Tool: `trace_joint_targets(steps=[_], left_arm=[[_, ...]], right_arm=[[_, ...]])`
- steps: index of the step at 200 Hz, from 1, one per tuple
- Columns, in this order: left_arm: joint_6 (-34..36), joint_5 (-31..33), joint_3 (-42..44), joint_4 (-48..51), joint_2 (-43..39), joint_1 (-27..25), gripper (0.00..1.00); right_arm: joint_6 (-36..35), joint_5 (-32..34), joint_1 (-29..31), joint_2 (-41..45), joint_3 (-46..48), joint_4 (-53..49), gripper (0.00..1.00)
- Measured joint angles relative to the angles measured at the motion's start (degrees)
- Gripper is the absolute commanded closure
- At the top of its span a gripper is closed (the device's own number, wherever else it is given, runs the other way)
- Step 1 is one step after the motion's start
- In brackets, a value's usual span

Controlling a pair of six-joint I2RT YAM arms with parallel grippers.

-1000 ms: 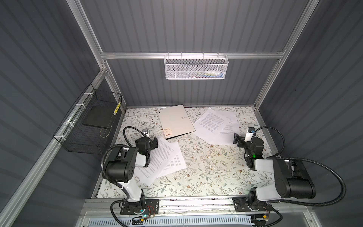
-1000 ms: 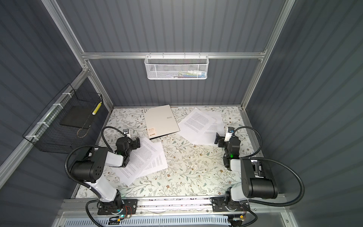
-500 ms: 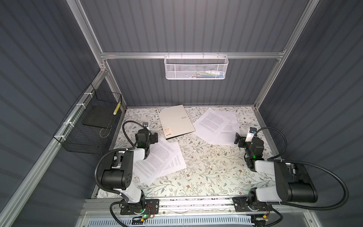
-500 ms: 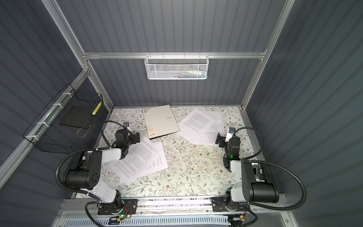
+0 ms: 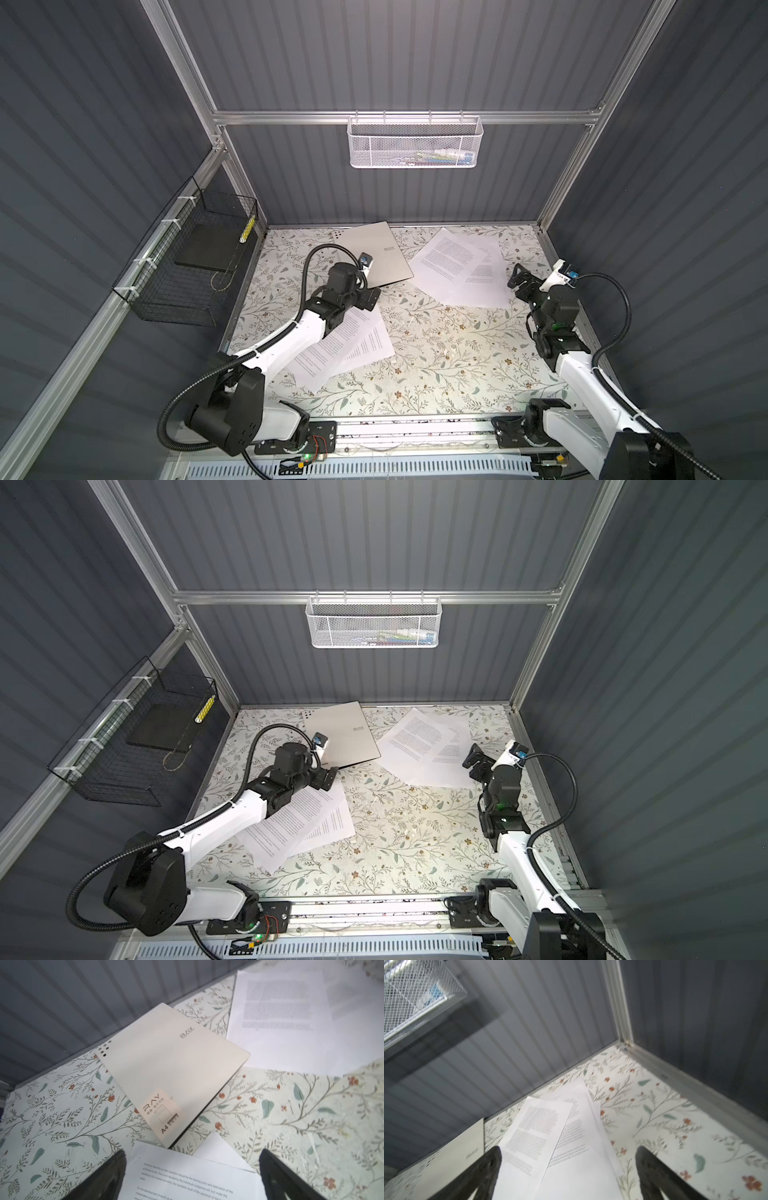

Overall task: Put the files into the folder
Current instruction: 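Grasp the white RAY folder's edge with left gripper while right gripper nears papers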

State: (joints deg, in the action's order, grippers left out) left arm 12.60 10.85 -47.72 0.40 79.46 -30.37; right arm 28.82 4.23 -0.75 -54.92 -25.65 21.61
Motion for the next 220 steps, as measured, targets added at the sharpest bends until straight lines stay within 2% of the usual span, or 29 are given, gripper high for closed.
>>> trace_joint_targets(steps=[24,50,114,175,201,220], left_arm=[[7.6,7.3,2.5,-2.3,3.9,-5.0,0.0],[15.8,14.6,5.9,-8.5,8.1,-8.1,0.0],[33.5,27.9,10.9,-32.9,20.3,-8.6,0.0],[42.8,34.8,10.9,-53.1,29.7,-8.6,0.0],[45.1,35.5,10.6,-55.4,30.8,-8.6,0.0],[45.5,35.1,9.4,-53.7,31.0,-8.5,0.0]], right_arm=[[4.2,-6.8,0.0,0.0,1.4,-1.1,0.01],[7.1,-11.8,0.5,0.0,4.4,-1.6,0.01],[9.9,-16.5,1.2,0.1,8.2,-1.3,0.01],[10.2,-17.7,1.2,0.1,8.6,1.0,0.01],[11.2,-18.0,1.2,0.1,9.9,2.8,0.01],[11.8,-18.2,1.2,-0.2,10.8,4.1,0.01]])
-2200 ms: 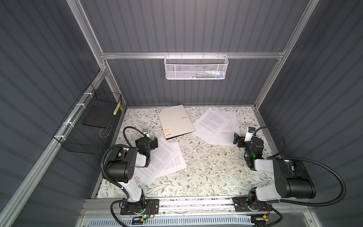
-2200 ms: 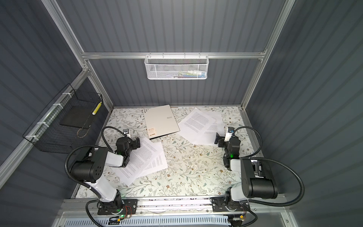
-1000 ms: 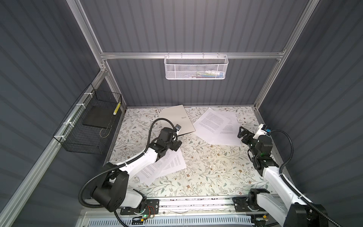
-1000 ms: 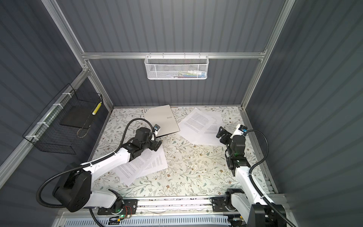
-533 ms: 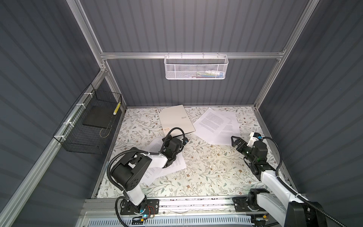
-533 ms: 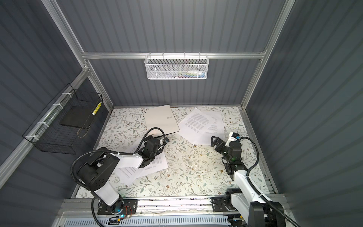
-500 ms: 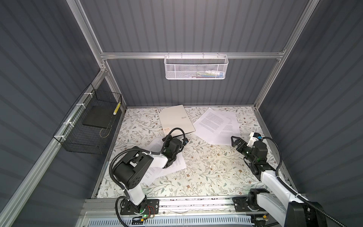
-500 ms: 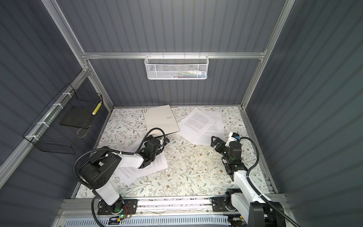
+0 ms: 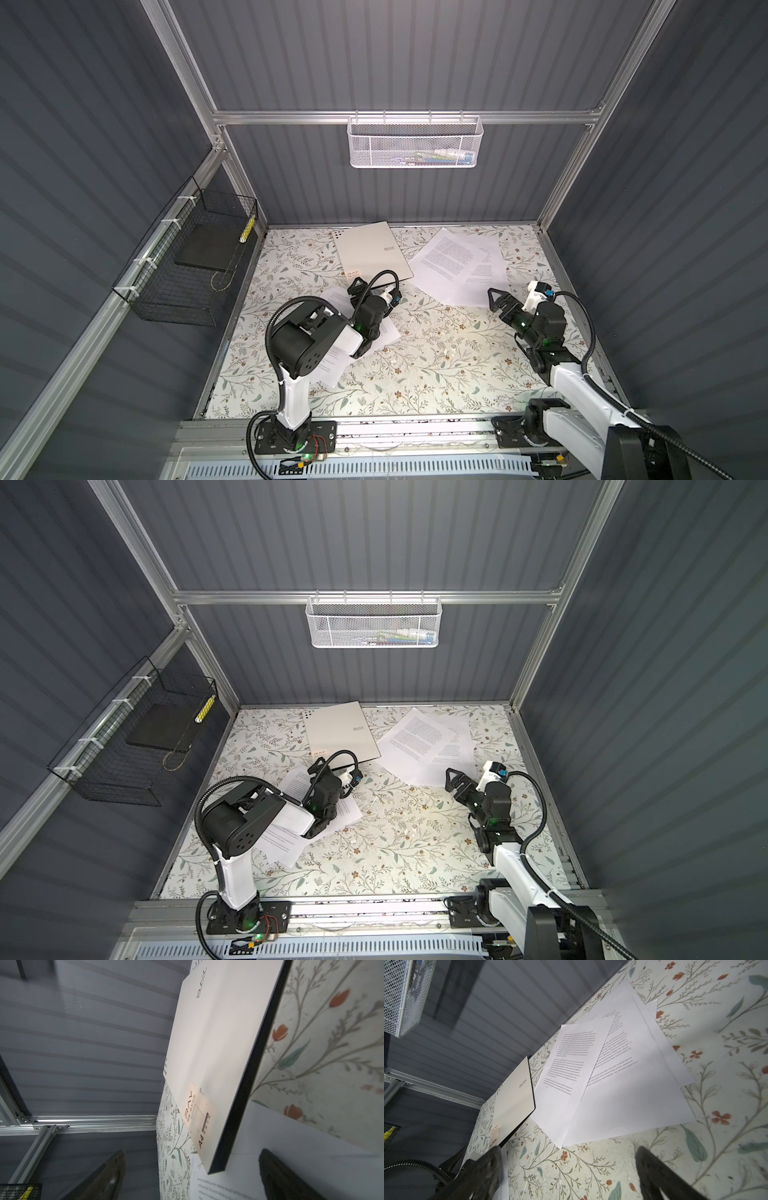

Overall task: Put the files into the folder
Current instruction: 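Grasp the white RAY folder's edge with left gripper while right gripper nears papers, then lift and flip the folder's cover open with the left gripper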

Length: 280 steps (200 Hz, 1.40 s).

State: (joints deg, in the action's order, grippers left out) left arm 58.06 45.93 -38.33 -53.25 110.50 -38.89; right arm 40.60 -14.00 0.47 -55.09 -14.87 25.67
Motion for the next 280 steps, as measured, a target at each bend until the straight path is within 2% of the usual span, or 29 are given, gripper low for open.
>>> trace_joint_targets(steps=[39,95,243,265,280], left_arm=[[-1.6,-3.2,-4.1,7.2,0.0,2.1,0.0],[-0.6,-4.2,-7.7,8.1,2.3,5.8,0.0],[10.4,-7.0,-23.3,7.1,10.1,10.2,0.0],[10.3,-7.5,-25.4,9.4,11.0,10.9,0.08],[10.1,-8.1,-26.5,11.0,11.0,11.2,0.22]], right_arm=[[0.7,-1.1,0.0,-0.9,0.2,2.4,0.01],[0.9,-1.9,0.0,-0.8,1.7,5.4,0.01],[1.5,-3.7,0.0,-3.7,3.3,10.5,0.01],[1.5,-3.8,0.0,-3.9,3.3,10.8,0.01],[1.5,-3.8,0.0,-4.3,3.3,10.9,0.01]])
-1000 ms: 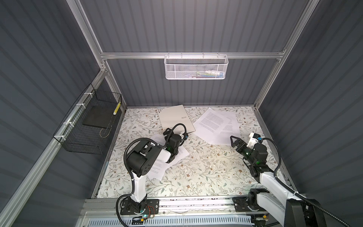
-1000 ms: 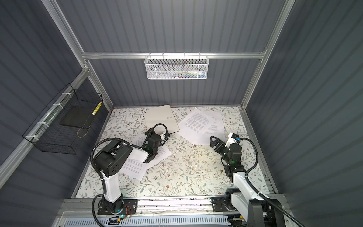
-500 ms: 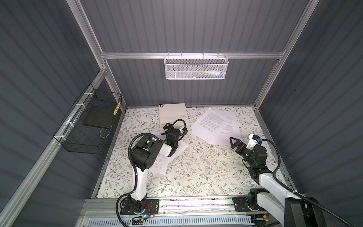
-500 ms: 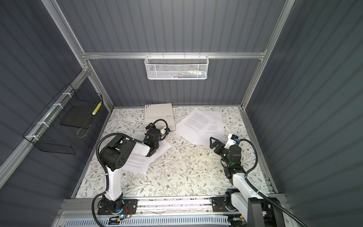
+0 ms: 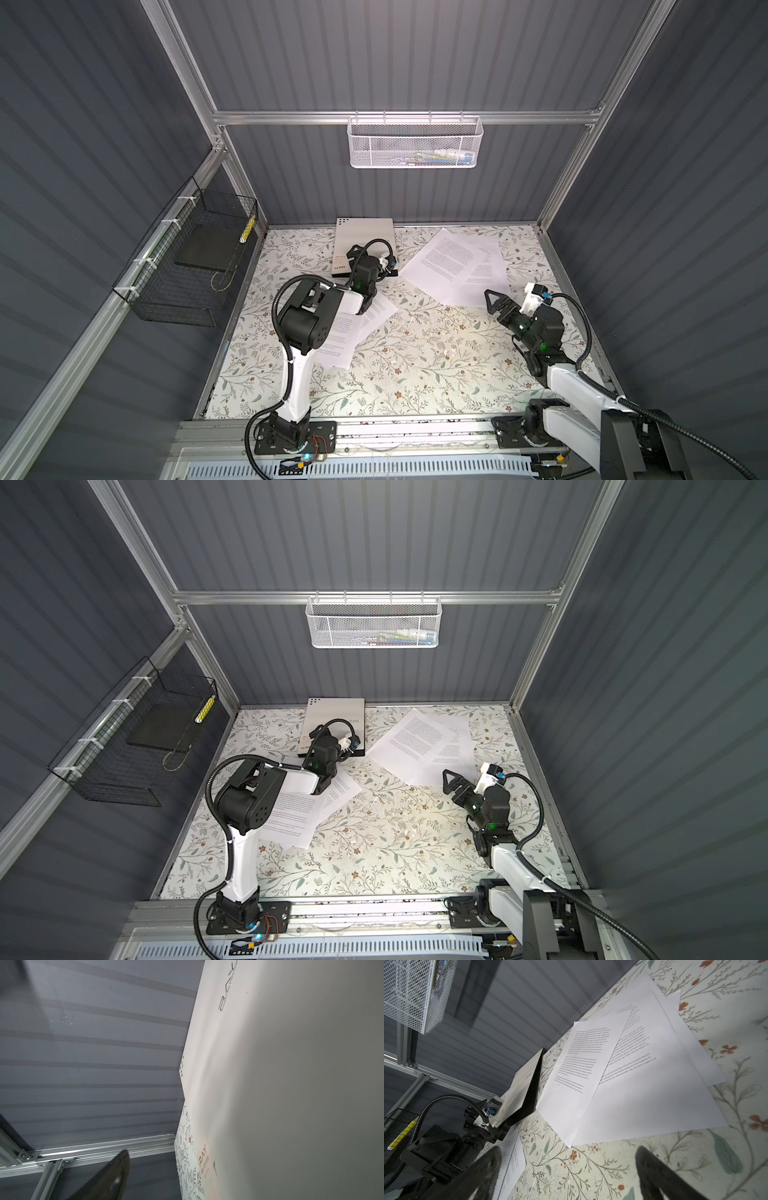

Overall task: Put the files into the folder
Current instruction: 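Lift and flip the folder's cover open with the left gripper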

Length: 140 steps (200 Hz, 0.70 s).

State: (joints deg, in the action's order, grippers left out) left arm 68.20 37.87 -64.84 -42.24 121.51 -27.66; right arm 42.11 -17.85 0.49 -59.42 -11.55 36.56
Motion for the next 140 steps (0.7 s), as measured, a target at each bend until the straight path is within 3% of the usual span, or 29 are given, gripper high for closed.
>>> trace_joint_targets(steps=[16,33,78,140], left_arm=[[-0.1,-0.5,-1.0,1.3,0.0,0.1,0.37],[-1.6,-0.9,-2.2,3.3,0.0,0.1,0.6],[-6.3,-1.3,-2.9,7.8,0.0,-0.1,1.0],[-13.5,5.8,2.6,8.1,-6.3,-3.8,1.0]], right_arm=[[0.1,-0.1,0.0,-0.5,0.0,0.0,0.01],[0.2,-0.2,0.0,-1.0,0.0,0.1,0.01],[1.2,-1.5,0.0,-2.5,-0.2,0.3,0.01],[2.8,-4.2,0.0,-3.4,-2.7,-0.3,0.01]])
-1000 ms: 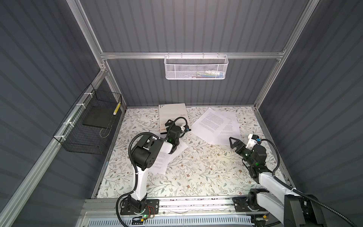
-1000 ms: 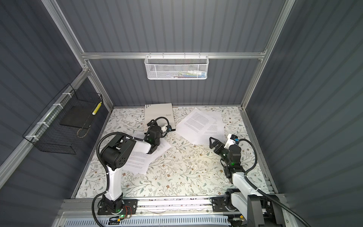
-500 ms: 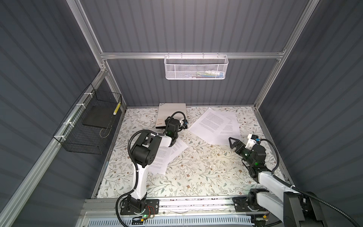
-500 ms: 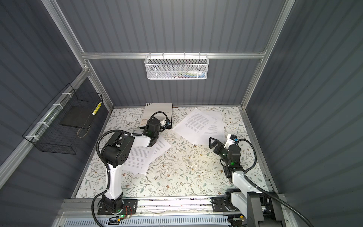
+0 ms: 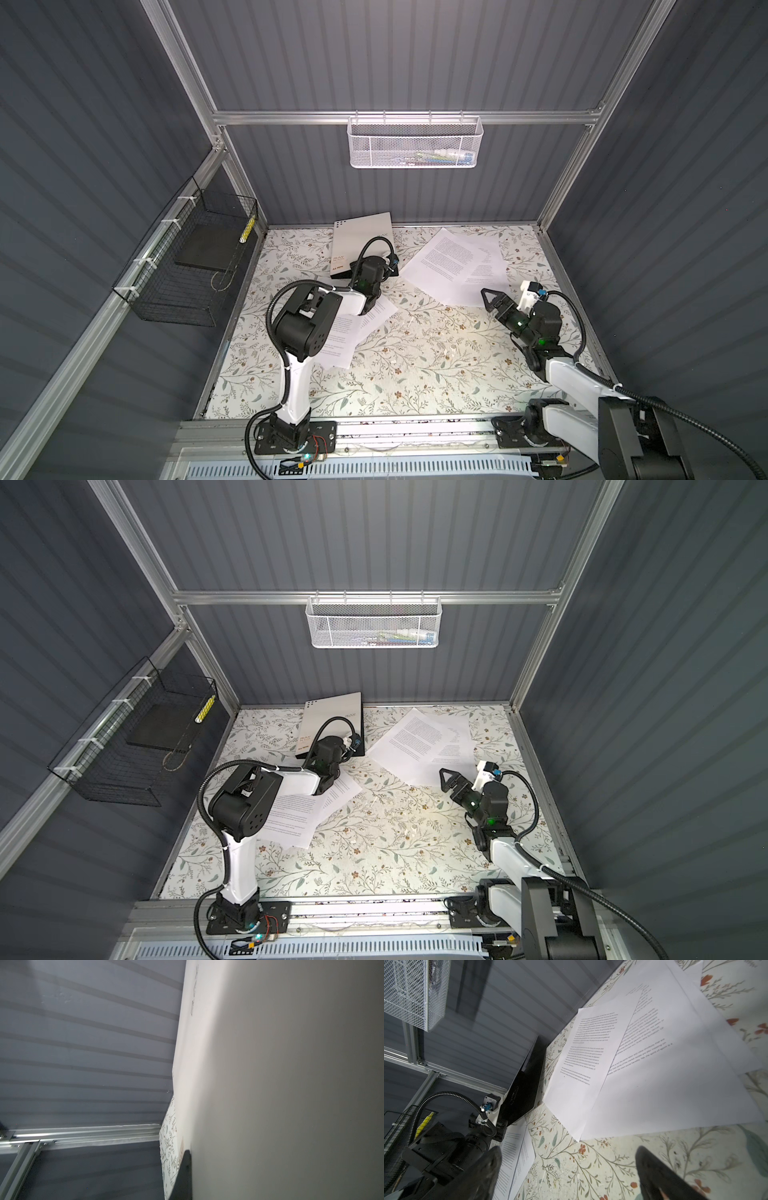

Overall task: Put the files into the folder
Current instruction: 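Lift and flip the folder's cover open with the left gripper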

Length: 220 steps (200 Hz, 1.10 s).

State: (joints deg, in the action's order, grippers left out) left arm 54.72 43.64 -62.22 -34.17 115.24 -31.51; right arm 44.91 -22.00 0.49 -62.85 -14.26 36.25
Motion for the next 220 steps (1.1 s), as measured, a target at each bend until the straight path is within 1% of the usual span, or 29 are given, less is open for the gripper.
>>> trace_joint_targets(steps=[31,64,78,93,106,107,115,126,132,133,138,161,173,185,200,220], left_arm=[[-7.8,6.0,3.5,3.6,-9.3,-1.9,1.0],[-20.3,10.7,8.0,12.7,-24.3,-2.6,1.0],[-26.7,12.9,10.3,17.9,-31.1,-2.6,1.0],[-35.7,15.0,13.3,25.0,-37.8,-2.5,1.0],[-42.8,15.5,16.2,30.5,-42.2,-2.5,1.0],[-44.3,15.4,16.7,31.5,-42.8,-2.4,1.0],[-49.5,15.1,18.4,35.7,-44.8,-2.3,1.0],[-56.1,14.2,20.0,40.9,-46.1,-2.2,1.0],[-60.3,13.2,20.6,44.0,-46.2,-2.2,1.0],[-61.9,12.9,20.8,45.0,-46.2,-2.2,1.0],[-64.7,12.5,21.2,46.8,-46.2,-2.2,1.0],[-79.5,10.7,23.9,51.6,-47.8,-3.3,1.0],[-84.7,10.8,25.3,53.6,-48.7,-3.6,1.0],[-89.6,10.4,24.9,56.2,-48.2,-3.7,1.0],[-93.9,9.4,23.5,58.1,-46.4,-4.4,1.0],[-99.0,8.3,23.2,57.9,-43.9,-6.0,1.0]], right_arm=[[0.0,-0.8,0.3,1.7,-1.8,-2.4,0.01],[-0.6,-1.0,2.4,3.5,-4.0,-5.6,0.01],[-1.1,-0.9,4.0,3.9,-4.9,-6.9,0.01],[-1.4,-0.7,5.9,3.9,-5.7,-8.1,0.01],[-1.5,-0.5,7.7,3.8,-6.1,-8.7,0.01],[-1.5,-0.5,7.9,3.7,-6.2,-8.7,0.01],[-1.5,-0.5,8.8,3.4,-6.5,-8.9,0.01],[-1.4,-0.4,9.9,2.6,-6.8,-8.9,0.01],[-1.4,-0.3,10.4,2.1,-7.0,-8.9,0.01],[-1.4,-0.3,10.4,2.0,-7.1,-8.9,0.01],[-1.3,-0.3,10.7,1.6,-7.2,-8.9,0.01],[-0.7,0.0,12.0,0.4,-7.3,-8.9,0.02],[-0.3,0.2,12.5,0.3,-7.3,-8.9,0.02],[0.0,0.5,12.9,0.3,-7.3,-8.9,0.02],[0.3,0.9,13.2,0.5,-7.3,-8.9,0.02],[0.8,1.3,13.2,1.8,-7.3,-9.0,0.02]])
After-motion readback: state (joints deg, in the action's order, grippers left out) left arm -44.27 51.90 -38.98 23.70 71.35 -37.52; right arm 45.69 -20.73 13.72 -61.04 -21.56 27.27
